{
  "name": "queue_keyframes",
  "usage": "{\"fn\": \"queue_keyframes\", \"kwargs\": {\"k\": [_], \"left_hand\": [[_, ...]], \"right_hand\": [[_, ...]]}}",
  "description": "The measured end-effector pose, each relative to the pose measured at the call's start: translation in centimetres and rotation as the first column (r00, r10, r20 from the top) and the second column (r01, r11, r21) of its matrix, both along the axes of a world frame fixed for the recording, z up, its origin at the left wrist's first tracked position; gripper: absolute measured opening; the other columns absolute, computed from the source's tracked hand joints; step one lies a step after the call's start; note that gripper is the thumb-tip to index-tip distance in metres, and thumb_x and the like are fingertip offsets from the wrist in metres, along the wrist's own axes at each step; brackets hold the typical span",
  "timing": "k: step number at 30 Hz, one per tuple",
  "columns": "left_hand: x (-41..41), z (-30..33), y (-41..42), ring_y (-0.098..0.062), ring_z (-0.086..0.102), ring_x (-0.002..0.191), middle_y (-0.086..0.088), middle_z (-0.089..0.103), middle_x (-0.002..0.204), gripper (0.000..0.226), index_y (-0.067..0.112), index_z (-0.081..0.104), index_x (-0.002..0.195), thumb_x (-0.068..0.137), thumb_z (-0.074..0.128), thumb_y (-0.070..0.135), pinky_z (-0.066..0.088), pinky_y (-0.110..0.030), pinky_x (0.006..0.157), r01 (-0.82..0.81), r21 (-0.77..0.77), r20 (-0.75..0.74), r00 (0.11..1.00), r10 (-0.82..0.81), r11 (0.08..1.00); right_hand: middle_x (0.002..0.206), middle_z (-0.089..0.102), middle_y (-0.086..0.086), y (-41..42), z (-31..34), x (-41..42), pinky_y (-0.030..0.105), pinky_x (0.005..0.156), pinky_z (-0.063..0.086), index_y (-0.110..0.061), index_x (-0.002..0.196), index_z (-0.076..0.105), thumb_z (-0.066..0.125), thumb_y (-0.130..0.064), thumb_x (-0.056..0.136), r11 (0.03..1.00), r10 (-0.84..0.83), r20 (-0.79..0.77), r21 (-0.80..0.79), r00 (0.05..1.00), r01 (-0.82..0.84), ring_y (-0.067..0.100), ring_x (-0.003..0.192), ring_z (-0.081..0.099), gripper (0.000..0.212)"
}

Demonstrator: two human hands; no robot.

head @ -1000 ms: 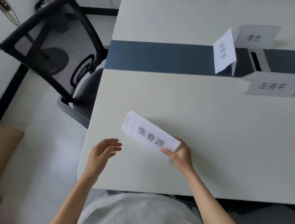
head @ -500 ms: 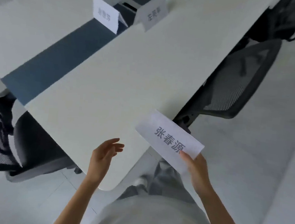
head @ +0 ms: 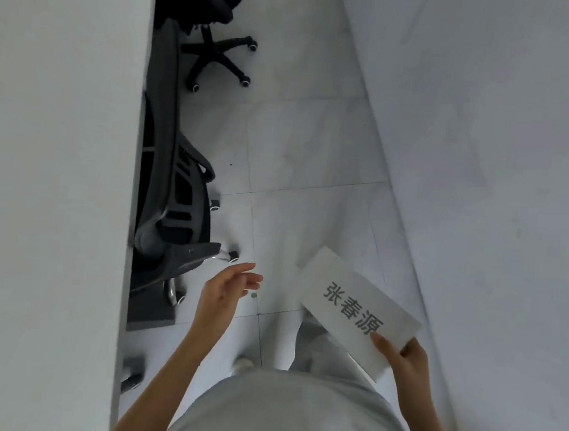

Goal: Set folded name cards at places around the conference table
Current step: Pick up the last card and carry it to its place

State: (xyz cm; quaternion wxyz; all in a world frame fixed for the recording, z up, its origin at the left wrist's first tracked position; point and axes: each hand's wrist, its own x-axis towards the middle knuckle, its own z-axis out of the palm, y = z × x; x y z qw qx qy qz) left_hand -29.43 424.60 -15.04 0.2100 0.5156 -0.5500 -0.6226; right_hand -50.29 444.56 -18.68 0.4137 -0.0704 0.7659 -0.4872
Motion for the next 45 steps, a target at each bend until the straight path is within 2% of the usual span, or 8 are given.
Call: {"fn": "queue_keyframes", "kwargs": {"k": [6, 9, 15, 22, 30, 34, 39, 45], "left_hand": [[-10.9, -0.2, -5.0, -0.006, 0.068, 0.081, 0.006, 0.073, 0.085, 0.027, 0.023, 0.062, 0.101, 0.095, 0.037, 0.014, 0.052, -0.019, 0.076, -0.050, 0.025, -0.019, 0.999, 0.050, 0.998], [-14.1, 0.1, -6.9, -0.003, 0.067, 0.078, -0.002, 0.069, 0.092, 0.028, 0.016, 0.060, 0.104, 0.095, 0.035, 0.012, 0.050, -0.024, 0.079, -0.136, 0.054, -0.005, 0.991, 0.136, 0.989], [-19.7, -1.1, -14.3, -0.004, 0.068, 0.071, -0.005, 0.069, 0.089, 0.029, 0.013, 0.061, 0.102, 0.095, 0.033, 0.009, 0.049, -0.031, 0.080, -0.244, 0.049, 0.027, 0.970, 0.243, 0.969], [-30.0, -2.0, -31.9, -0.005, 0.067, 0.074, 0.009, 0.072, 0.078, 0.030, 0.018, 0.062, 0.098, 0.095, 0.033, 0.010, 0.052, -0.019, 0.071, -0.229, 0.016, -0.036, 0.973, 0.229, 0.973], [-41.0, 2.9, -53.9, 0.002, 0.065, 0.076, 0.003, 0.067, 0.090, 0.028, 0.021, 0.059, 0.100, 0.095, 0.034, 0.010, 0.050, -0.014, 0.072, -0.146, -0.157, -0.116, 0.985, 0.129, 0.977], [-43.4, 2.6, -61.1, 0.001, 0.064, 0.077, 0.002, 0.067, 0.092, 0.026, 0.019, 0.059, 0.103, 0.095, 0.035, 0.012, 0.050, -0.015, 0.075, -0.211, -0.171, -0.111, 0.975, 0.194, 0.962], [-42.8, 0.2, -66.9, 0.002, 0.064, 0.073, -0.001, 0.067, 0.090, 0.031, 0.026, 0.059, 0.095, 0.095, 0.034, 0.008, 0.049, -0.021, 0.076, -0.465, -0.080, -0.028, 0.885, 0.464, 0.882], [-40.2, -0.1, -70.2, -0.022, 0.064, 0.081, -0.005, 0.067, 0.087, 0.030, 0.015, 0.060, 0.096, 0.095, 0.032, 0.005, 0.047, -0.029, 0.079, -0.854, 0.015, 0.057, 0.519, 0.853, 0.519]], "right_hand": [[0.088, 0.069, -0.008, -7.6, 1.3, -11.0, 0.019, 0.063, 0.052, -0.030, 0.084, 0.060, 0.071, -0.038, 0.056, 0.999, 0.031, -0.135, -0.023, 0.990, -0.034, 0.013, 0.087, 0.066, 0.031], [0.088, 0.066, -0.015, -14.4, 3.4, -16.1, 0.026, 0.070, 0.054, -0.036, 0.083, 0.056, 0.074, -0.043, 0.055, 0.989, 0.112, -0.219, -0.067, 0.969, -0.129, 0.007, 0.086, 0.064, 0.033], [0.091, 0.065, -0.014, -29.0, 3.7, -24.4, 0.030, 0.075, 0.055, -0.028, 0.094, 0.057, 0.077, -0.018, 0.070, 0.961, 0.165, -0.297, -0.165, 0.941, -0.220, 0.008, 0.091, 0.064, 0.032], [0.088, 0.065, -0.017, -43.3, 1.6, -33.0, 0.035, 0.075, 0.056, -0.030, 0.092, 0.058, 0.076, -0.030, 0.064, 0.967, 0.185, -0.333, -0.106, 0.925, -0.232, 0.004, 0.087, 0.063, 0.033], [0.084, 0.064, -0.015, -57.0, 2.5, -41.5, 0.007, 0.057, 0.048, -0.032, 0.085, 0.056, 0.074, -0.037, 0.060, 0.974, 0.184, -0.343, -0.059, 0.921, -0.217, 0.000, 0.081, 0.060, 0.031], [0.084, 0.063, -0.019, -66.7, 2.0, -44.9, 0.004, 0.058, 0.046, -0.025, 0.093, 0.058, 0.067, -0.053, 0.050, 0.941, 0.287, -0.352, -0.068, 0.891, -0.331, -0.003, 0.080, 0.059, 0.052], [0.083, 0.061, -0.012, -82.8, 0.9, -46.5, 0.002, 0.060, 0.045, -0.021, 0.093, 0.056, 0.077, -0.016, 0.070, 0.787, 0.558, -0.362, -0.055, 0.746, -0.615, -0.004, 0.079, 0.055, 0.031], [0.081, 0.062, -0.021, -101.8, 4.5, -42.0, 0.006, 0.057, 0.045, -0.024, 0.088, 0.057, 0.079, -0.027, 0.062, 0.367, 0.859, -0.342, -0.106, 0.381, -0.924, -0.013, 0.070, 0.060, 0.033]]}}
